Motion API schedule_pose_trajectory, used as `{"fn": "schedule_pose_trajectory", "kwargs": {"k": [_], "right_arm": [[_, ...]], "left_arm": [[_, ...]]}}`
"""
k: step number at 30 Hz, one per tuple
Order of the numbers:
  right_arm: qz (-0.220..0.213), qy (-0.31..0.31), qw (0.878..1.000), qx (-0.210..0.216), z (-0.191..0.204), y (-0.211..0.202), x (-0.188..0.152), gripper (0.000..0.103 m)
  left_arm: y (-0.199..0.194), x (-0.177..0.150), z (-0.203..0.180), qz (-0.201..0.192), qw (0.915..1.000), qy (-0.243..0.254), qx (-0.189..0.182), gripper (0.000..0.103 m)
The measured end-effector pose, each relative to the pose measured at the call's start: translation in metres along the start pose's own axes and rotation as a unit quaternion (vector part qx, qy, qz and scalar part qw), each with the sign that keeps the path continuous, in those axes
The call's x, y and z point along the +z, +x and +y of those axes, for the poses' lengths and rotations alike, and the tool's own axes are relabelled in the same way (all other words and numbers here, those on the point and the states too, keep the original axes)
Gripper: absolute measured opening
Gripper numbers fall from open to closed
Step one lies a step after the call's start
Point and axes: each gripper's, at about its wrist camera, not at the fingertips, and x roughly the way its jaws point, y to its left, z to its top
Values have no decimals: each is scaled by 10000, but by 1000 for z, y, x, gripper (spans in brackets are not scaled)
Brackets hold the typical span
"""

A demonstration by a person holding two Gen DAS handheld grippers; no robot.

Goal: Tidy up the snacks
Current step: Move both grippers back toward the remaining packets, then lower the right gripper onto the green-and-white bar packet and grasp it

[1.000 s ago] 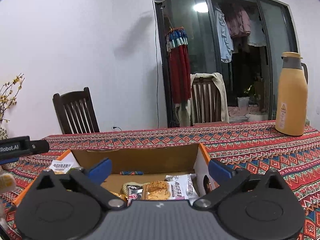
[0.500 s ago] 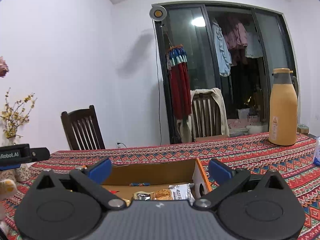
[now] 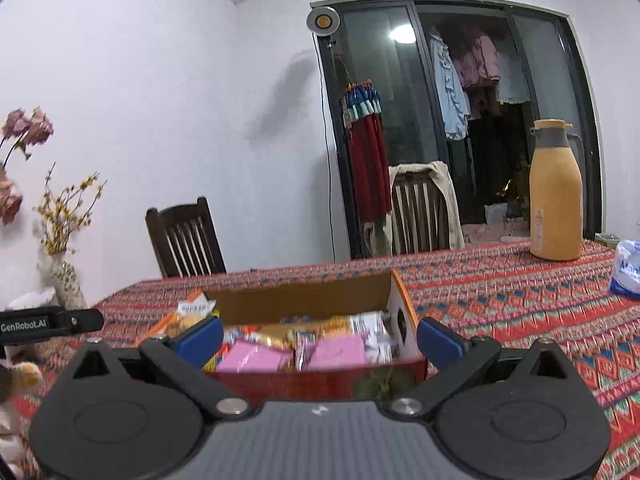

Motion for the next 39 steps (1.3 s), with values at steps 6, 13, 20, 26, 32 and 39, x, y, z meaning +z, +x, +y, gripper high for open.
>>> {"fn": "schedule_pose_trajectory", "kwargs": {"k": [6,13,20,26,32,39], "right_arm": [[281,-31,9996,27,-6,-21,-31,103],[552,-102,9984,18,-8,-43,-59,103],[844,-314,9959,76,-1,-60,-83,103],[1024,-446,9936,166,6,-72,-97,103],[1143,-671,9908,258,17,-82,-107,103],[1332,-1226,9831,260,35,-75,-115,103]], "left_arm": [[-17,-32,6,171,9996,149,-143,103],[-38,-60,8,369,9985,306,-281,103],[-53,-76,10,474,9979,311,-328,103],[-68,-81,15,431,9981,242,-359,103],[-77,-89,22,460,9980,215,-386,103],[-80,-92,36,468,9983,112,-331,103]]}}
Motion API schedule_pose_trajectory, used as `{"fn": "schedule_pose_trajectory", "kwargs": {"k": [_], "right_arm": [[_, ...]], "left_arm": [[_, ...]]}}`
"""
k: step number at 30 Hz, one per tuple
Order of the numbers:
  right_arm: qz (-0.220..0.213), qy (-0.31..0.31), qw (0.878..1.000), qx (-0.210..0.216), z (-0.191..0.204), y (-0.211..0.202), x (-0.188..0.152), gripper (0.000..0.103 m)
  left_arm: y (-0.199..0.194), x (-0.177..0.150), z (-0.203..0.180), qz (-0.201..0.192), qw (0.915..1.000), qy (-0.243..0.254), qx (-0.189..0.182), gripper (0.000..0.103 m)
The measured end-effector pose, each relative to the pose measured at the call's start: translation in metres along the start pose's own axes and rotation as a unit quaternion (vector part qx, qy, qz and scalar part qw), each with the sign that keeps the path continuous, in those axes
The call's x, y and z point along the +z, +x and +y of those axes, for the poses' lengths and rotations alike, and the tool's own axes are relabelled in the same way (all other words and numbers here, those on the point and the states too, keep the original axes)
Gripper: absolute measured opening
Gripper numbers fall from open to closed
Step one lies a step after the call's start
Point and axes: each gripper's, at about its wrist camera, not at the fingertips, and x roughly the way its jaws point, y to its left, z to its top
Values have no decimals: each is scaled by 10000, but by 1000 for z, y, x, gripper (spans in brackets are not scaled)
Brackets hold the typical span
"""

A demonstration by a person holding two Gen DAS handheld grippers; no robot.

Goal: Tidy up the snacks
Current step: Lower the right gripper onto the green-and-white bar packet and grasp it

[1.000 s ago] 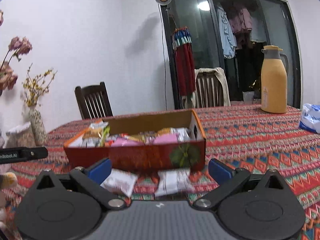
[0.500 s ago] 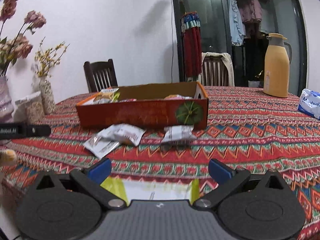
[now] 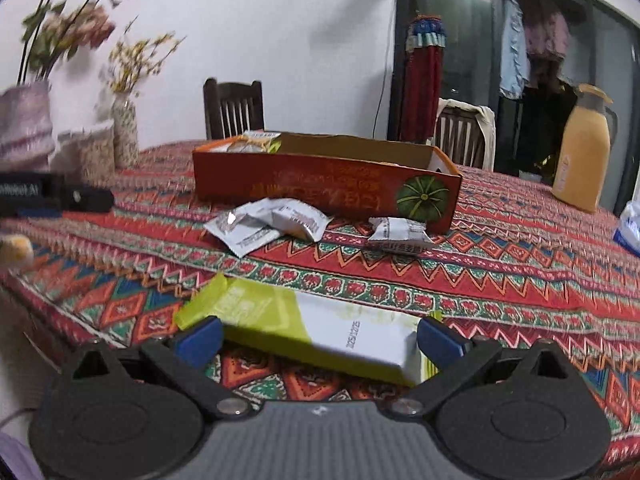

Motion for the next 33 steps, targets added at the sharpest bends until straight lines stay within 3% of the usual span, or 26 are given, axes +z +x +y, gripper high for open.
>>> {"fn": "schedule_pose_trajectory", "kwargs": {"k": [10,23,27,32,33], "right_arm": [[156,-515,9983,-238,2,30,16,103],[257,-1347,9896,424,8,58,44,103],[469,-1162,9893,746,3,69,48,103],[676,-275,9915,1080,-18,73,49,62],[662,-240,9918,1063,-20,72,48,58]], "left_arm": [[4,-1,9,43,10000,-50,57,103],[10,-1,7,94,9998,5,188,103],[11,0,6,98,9997,9,216,103],[12,1,6,92,9997,25,238,103],[13,1,6,104,9997,25,240,103]]}}
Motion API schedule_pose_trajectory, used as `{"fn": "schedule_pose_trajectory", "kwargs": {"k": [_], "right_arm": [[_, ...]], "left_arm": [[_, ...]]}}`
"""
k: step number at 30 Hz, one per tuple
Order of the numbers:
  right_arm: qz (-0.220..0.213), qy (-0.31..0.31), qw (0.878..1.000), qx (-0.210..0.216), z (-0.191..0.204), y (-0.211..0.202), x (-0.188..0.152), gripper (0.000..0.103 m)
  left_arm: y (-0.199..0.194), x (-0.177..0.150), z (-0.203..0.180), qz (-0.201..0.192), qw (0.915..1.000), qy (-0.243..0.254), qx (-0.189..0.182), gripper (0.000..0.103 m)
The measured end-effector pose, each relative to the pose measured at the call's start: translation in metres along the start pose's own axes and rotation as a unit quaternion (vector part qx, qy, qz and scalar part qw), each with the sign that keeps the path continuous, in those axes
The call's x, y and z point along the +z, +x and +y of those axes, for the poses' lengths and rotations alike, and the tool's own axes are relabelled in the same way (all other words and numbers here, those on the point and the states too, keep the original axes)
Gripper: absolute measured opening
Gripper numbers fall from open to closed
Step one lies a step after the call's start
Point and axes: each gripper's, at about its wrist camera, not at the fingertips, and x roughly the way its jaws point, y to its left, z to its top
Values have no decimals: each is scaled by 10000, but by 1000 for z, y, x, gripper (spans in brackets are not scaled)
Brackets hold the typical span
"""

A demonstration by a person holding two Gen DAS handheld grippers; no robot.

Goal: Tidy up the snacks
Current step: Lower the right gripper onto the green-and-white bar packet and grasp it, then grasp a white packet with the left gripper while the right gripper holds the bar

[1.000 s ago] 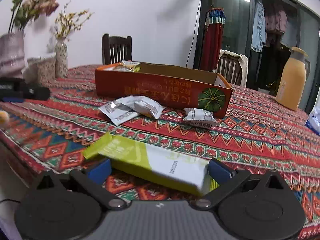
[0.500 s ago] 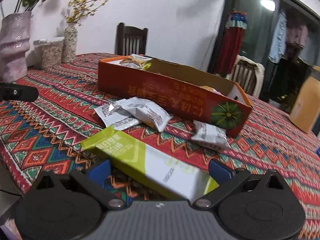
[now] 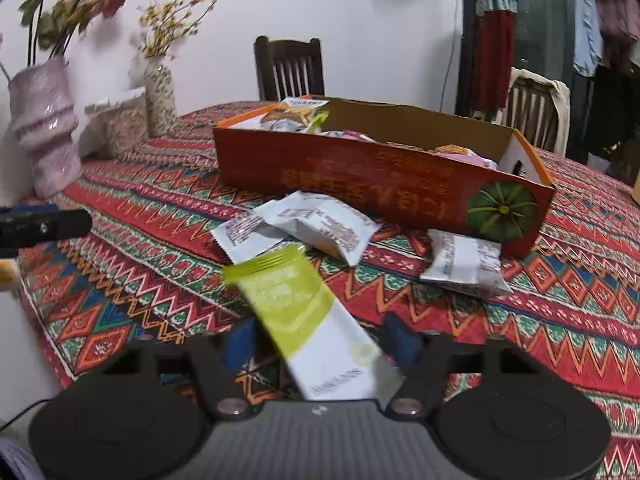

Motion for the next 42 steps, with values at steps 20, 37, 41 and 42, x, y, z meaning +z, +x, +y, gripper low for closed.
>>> {"fn": "schedule_pose_trajectory", "kwargs": {"k": [20,37,41,42], "right_arm": [[-1217,542,9888,-672,-19,-48,-4,36],[-1652,1451,9730,-704,-73,-13,10,36],[-1663,1541,9725,-527,-77,-13,8,36],[-1674,1577,9720,-484,-77,-13,8,36]], "left_arm": [[37,24,-61,189,9973,665,-243,103],[130,29,-123,1195,9838,1315,-228,90],[134,28,-130,1237,9824,1337,-424,74],[134,29,-130,1245,9821,1315,-514,68]]}}
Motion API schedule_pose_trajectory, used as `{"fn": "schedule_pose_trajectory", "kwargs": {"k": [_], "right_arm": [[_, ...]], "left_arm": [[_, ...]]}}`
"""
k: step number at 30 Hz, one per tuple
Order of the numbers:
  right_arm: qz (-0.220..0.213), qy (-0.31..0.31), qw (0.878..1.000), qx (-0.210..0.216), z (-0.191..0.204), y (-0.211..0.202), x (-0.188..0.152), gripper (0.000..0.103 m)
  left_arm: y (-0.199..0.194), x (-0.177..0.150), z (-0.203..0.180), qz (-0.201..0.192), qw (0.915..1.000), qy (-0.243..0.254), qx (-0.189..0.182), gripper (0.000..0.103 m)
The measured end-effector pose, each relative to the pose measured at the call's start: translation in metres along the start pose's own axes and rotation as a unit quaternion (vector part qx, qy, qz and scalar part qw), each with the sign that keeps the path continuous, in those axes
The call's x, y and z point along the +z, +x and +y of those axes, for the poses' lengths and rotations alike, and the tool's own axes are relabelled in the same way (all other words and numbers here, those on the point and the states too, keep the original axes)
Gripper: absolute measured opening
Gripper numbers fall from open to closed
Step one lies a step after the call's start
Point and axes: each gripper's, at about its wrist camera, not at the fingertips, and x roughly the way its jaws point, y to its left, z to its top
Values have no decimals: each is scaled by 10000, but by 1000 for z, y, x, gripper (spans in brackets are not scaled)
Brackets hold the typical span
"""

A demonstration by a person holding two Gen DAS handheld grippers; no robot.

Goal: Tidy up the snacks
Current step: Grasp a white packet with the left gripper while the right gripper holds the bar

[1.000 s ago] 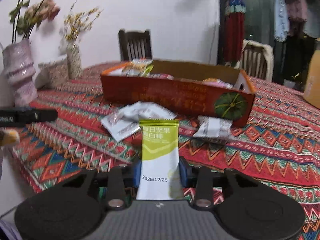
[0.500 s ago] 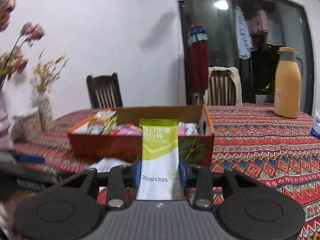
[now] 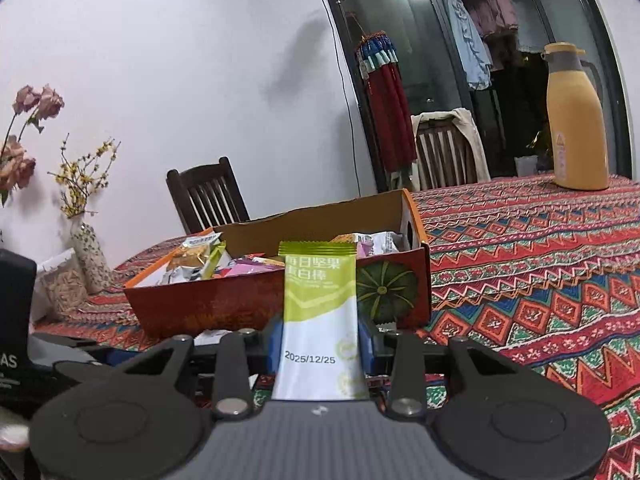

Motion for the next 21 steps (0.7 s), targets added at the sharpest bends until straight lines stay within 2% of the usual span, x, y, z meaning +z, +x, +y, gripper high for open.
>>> {"fn": "schedule_pose_trajectory", "kwargs": {"k": [1,2,9,10,16,21], "right_arm": [[-2,29,10000,36,-1,0,0,36],[-7,49,10000,70,-2,0,0,36],[-47,136,9996,236,-3,-3,-1,36],[-52,135,9996,239,-3,-4,-2,36],[-87,116,9996,253,-2,-5,-2,36],[-86,128,9997,205,-2,-6,-2,36]], "left_arm": [[-1,0,0,-5,9999,-26,-105,54],[-2,0,0,-30,9999,-38,-152,49],[-18,-3,7,-277,9993,-235,-125,34],[-22,-3,8,-334,9991,-242,-113,23],[-39,-6,17,-585,9978,-310,-26,13],[-55,-10,26,-837,9958,-380,28,11]]}}
